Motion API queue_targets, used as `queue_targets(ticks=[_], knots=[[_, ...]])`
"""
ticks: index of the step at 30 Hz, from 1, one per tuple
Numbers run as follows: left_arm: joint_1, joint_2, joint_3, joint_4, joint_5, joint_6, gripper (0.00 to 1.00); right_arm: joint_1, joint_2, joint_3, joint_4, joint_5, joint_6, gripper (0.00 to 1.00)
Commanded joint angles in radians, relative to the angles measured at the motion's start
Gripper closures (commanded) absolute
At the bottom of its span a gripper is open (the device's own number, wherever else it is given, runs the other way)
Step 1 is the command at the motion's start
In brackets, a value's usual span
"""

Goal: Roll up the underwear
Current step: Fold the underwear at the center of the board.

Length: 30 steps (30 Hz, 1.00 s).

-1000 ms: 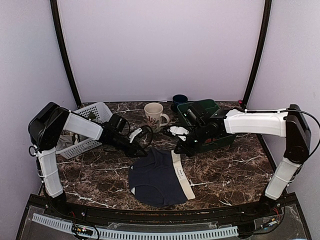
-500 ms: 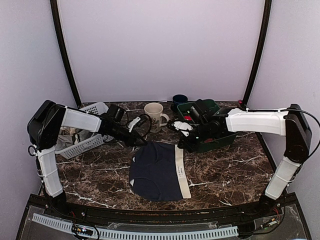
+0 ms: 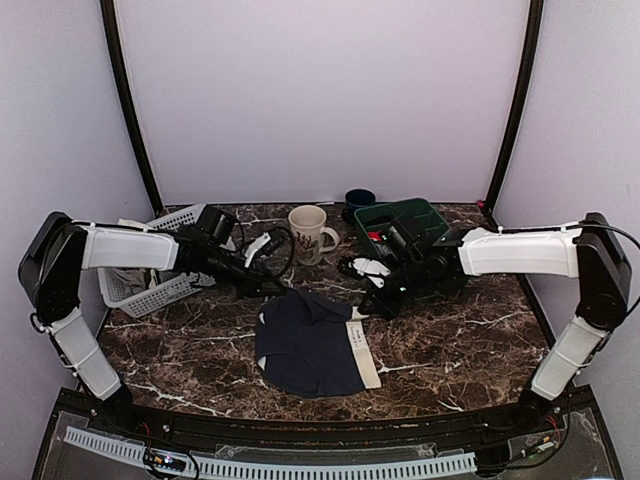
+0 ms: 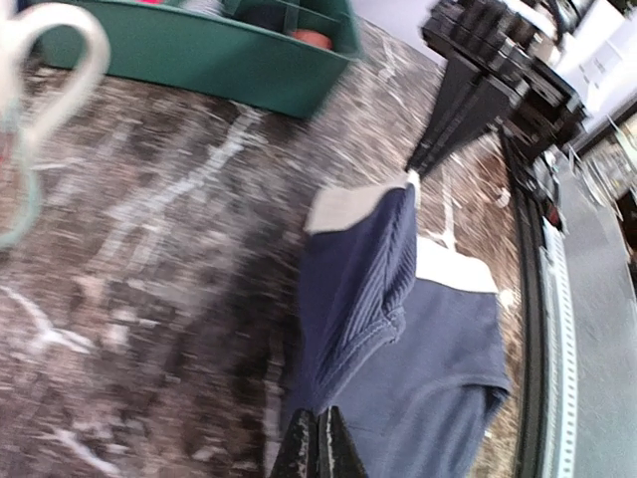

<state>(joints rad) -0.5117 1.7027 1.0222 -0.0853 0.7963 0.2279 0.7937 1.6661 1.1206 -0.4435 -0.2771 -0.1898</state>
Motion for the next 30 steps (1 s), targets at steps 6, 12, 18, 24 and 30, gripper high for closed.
queue_targets(ticks=[6,12,18,24,30], knots=[[-0.165,-0.056,-0.11,-0.18,-0.105,0.073,1.0,0.083,-0.065,-0.168,0.031,-0.08,0.03,1.0],[-0.212,0.001,-0.107,-0.21,-0.195,0.107,1.0,0.121,-0.016,-0.239,0.089,-0.064,0.053,1.0],[-0.21,0.104,-0.054,-0.25,-0.305,0.167,1.0,0.124,0.091,-0.17,0.073,-0.028,0.062,1.0],[-0.152,0.124,-0.003,-0.199,-0.313,0.148,1.0,0.083,0.134,-0.116,0.051,0.01,0.064,1.0],[-0.131,0.079,0.04,-0.221,-0.297,0.198,1.0,0.049,0.102,-0.021,-0.015,0.006,0.033,1.0]])
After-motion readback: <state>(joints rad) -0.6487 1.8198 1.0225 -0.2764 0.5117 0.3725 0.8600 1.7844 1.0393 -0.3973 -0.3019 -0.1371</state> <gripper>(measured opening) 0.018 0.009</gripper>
